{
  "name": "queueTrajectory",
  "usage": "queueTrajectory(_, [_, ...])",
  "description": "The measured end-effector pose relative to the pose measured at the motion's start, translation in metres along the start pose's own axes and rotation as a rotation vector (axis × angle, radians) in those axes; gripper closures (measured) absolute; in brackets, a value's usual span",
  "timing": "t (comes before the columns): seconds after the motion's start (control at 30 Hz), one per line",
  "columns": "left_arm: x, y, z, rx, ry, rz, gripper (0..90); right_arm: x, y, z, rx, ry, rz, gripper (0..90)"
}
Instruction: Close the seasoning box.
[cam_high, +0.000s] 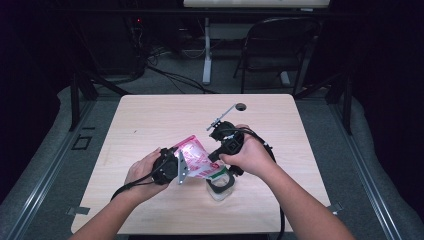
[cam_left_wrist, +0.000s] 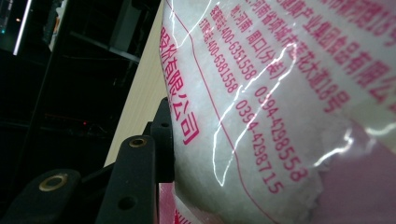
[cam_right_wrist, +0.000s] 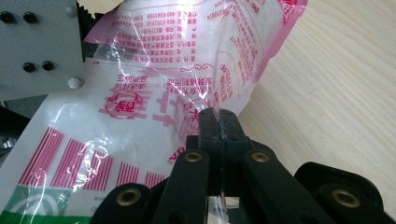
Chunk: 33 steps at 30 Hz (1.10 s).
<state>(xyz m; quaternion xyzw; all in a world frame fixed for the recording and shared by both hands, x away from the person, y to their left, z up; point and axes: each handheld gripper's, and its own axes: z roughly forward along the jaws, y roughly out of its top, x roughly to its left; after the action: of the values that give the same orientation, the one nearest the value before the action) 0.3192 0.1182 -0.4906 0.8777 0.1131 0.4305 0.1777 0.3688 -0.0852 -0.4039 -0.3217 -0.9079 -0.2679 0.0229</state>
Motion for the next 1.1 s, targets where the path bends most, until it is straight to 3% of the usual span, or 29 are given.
queueTrajectory(0.17, [0.001,0.001,-0.003,0.013,0.024,0.042,61.1,0.001,-0.002,-0.002,-0.005,-0.001,-0.008,90.0])
queueTrajectory(0.47, [0.004,0.003,-0.006,0.036,0.021,0.112,61.2,0.001,-0.007,0.002,-0.018,0.018,0.002,90.0])
queueTrajectory(0.6, [0.006,0.007,-0.009,0.054,0.049,0.154,61.3,0.001,-0.008,0.001,-0.032,0.018,0.006,90.0])
queueTrajectory(1.1, [0.005,0.012,-0.01,0.047,0.127,0.222,61.7,-0.001,-0.012,-0.002,-0.045,0.008,0.009,90.0])
